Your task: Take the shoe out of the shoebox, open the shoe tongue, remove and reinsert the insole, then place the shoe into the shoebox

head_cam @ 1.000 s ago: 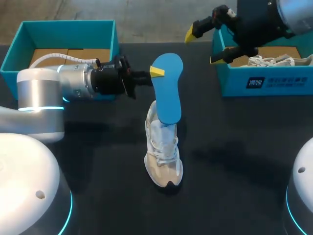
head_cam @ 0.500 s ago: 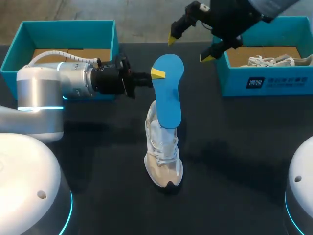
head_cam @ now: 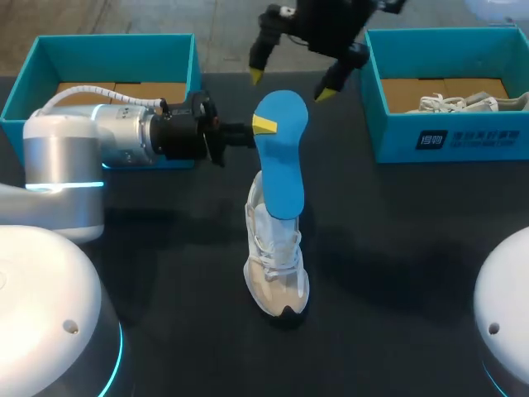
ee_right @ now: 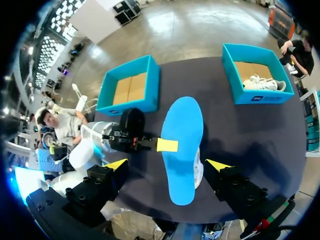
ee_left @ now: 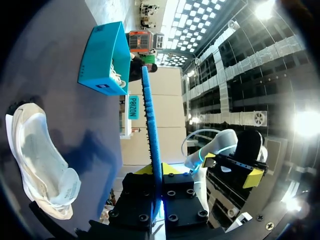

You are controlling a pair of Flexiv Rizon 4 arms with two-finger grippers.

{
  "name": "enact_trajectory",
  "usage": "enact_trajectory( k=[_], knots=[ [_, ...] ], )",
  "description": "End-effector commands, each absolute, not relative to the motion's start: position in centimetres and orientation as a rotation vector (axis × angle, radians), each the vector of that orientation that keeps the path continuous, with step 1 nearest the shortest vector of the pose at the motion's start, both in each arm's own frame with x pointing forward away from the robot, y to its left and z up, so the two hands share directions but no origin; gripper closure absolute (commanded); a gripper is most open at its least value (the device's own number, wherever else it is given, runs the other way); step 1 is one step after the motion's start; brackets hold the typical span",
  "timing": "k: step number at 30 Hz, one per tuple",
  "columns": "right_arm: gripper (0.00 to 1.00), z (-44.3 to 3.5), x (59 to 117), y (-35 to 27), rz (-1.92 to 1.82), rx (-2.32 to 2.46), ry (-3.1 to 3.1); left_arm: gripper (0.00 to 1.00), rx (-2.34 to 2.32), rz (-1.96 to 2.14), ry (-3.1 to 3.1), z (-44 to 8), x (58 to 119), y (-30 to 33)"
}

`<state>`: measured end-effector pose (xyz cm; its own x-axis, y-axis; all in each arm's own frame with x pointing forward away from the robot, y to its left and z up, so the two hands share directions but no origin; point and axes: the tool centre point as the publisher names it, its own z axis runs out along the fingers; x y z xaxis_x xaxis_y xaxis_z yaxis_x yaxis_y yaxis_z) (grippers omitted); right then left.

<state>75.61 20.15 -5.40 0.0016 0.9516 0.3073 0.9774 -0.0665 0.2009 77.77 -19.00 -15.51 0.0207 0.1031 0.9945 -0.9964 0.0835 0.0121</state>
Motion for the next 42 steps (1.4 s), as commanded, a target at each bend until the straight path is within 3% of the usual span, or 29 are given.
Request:
enact_trajectory(
  k=[1,42],
  knots=[
    [0.00,-5.6,76.3,21.3,-0.230,-2.378,-2.234,1.00,1.090,1.184,-1.159,-15.5,77.5,-18.8],
    [0.00,-6.4,76.0,20.0,-0.264,-2.340,-2.169,1.00,1.093,1.190,-1.167,-15.6,77.5,-18.0]
  ],
)
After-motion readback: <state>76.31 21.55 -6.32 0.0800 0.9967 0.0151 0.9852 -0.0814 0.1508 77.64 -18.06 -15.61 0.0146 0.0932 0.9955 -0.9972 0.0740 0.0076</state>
